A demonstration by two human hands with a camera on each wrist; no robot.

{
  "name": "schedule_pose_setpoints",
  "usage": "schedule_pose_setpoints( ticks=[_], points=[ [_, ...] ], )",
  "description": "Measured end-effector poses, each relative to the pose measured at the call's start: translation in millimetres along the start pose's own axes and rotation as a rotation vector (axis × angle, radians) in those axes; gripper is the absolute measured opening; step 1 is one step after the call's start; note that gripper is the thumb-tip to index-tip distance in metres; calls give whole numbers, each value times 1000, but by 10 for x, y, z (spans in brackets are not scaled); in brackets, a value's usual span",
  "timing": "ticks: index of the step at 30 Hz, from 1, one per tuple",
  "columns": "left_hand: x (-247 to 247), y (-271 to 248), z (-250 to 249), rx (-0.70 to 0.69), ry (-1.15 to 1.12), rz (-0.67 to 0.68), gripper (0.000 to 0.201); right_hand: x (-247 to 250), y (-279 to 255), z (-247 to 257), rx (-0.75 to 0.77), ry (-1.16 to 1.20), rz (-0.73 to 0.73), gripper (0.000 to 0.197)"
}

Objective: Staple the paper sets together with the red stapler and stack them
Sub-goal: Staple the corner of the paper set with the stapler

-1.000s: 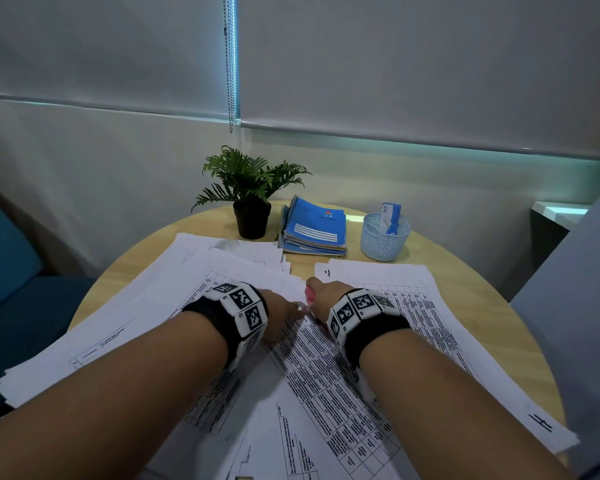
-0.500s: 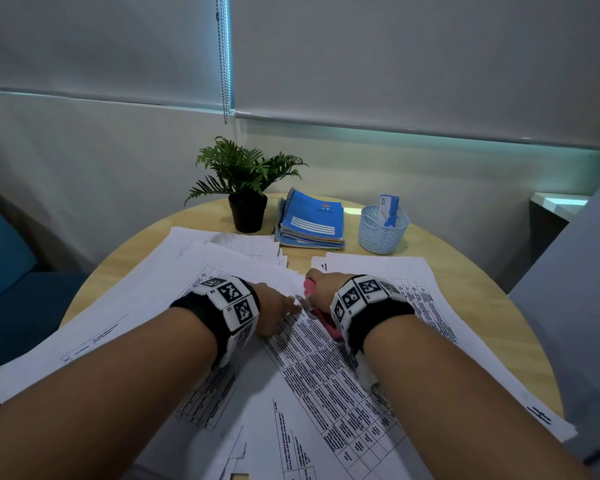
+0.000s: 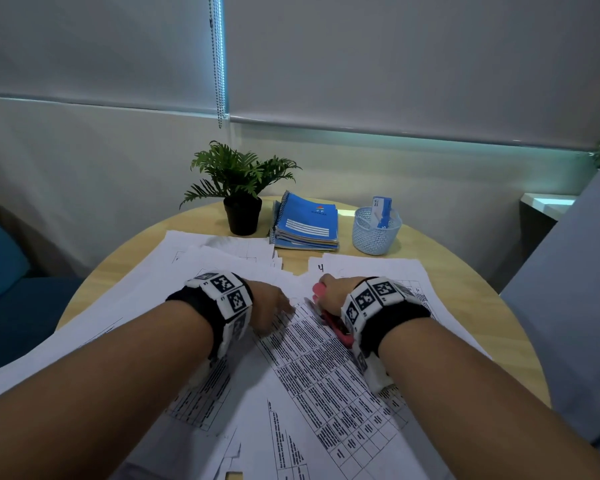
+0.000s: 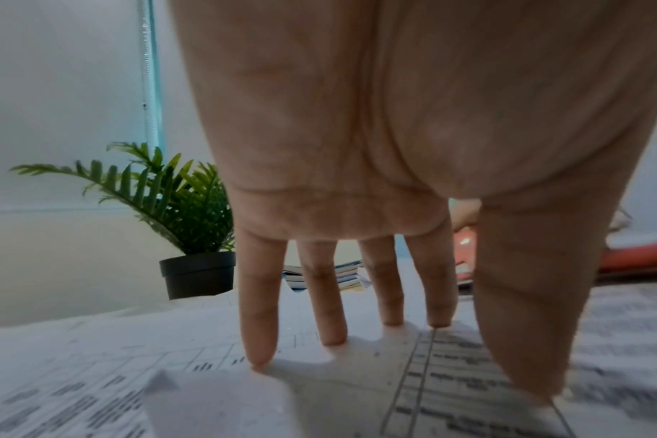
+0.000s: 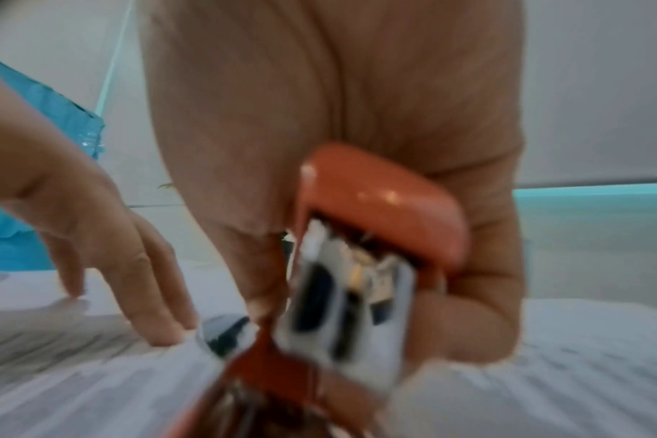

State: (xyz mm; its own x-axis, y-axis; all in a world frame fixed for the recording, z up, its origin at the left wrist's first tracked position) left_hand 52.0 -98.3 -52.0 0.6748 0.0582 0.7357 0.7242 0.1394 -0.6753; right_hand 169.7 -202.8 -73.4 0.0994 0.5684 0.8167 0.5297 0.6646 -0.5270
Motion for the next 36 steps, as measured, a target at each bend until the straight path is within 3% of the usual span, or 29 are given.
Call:
schedule_pose_setpoints(
  ticks=[3, 8, 11, 14, 16, 18, 20, 23, 32, 36],
  points=[
    [40, 29, 25, 65, -98, -67, 58, -127, -125, -265, -45, -37, 13, 40],
    [19, 129, 51, 233, -177, -128, 86, -350, -250, -668, -247, 172, 15, 64],
    [66, 105, 57, 250, -228, -98, 74, -330, -309, -731, -314, 371, -1, 49],
    [76, 102, 77, 274, -271, -106, 76, -244, -310, -746, -381, 539, -113, 56],
    [70, 127, 90, 273, -317, -146, 77, -126, -351, -682, -337, 578, -240, 48],
    [73, 140, 95, 220, -423, -242, 57, -47, -332, -581, -198, 708, -330, 30],
    [88, 118, 98, 141, -539, -369, 29, 5, -325, -431, -33, 919, -341, 15],
    [88, 53, 120, 51, -608, -519, 16, 56, -301, -222, 64, 1062, -264, 22],
    [-34, -118, 97, -56, -676, -657, 17, 86, -304, 4, -37, 1458, -194, 21],
    [-87, -176, 70, -79, -655, -706, 17, 81, -325, 81, -47, 1531, -186, 25]
  ],
)
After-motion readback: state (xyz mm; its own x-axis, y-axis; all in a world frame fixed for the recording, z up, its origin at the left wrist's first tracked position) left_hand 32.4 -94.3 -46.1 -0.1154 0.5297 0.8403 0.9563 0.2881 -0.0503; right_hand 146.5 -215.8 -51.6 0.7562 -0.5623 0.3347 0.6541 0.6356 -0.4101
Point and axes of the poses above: each hand's wrist, its own y-axis towards the middle knuckle, its own x-axis out of the back of the hand, z = x × y, the point moved 1 cm from there along y, towards the middle knuckle, and after that the axes turned 14 degrees about z, right-handed, at the moved point
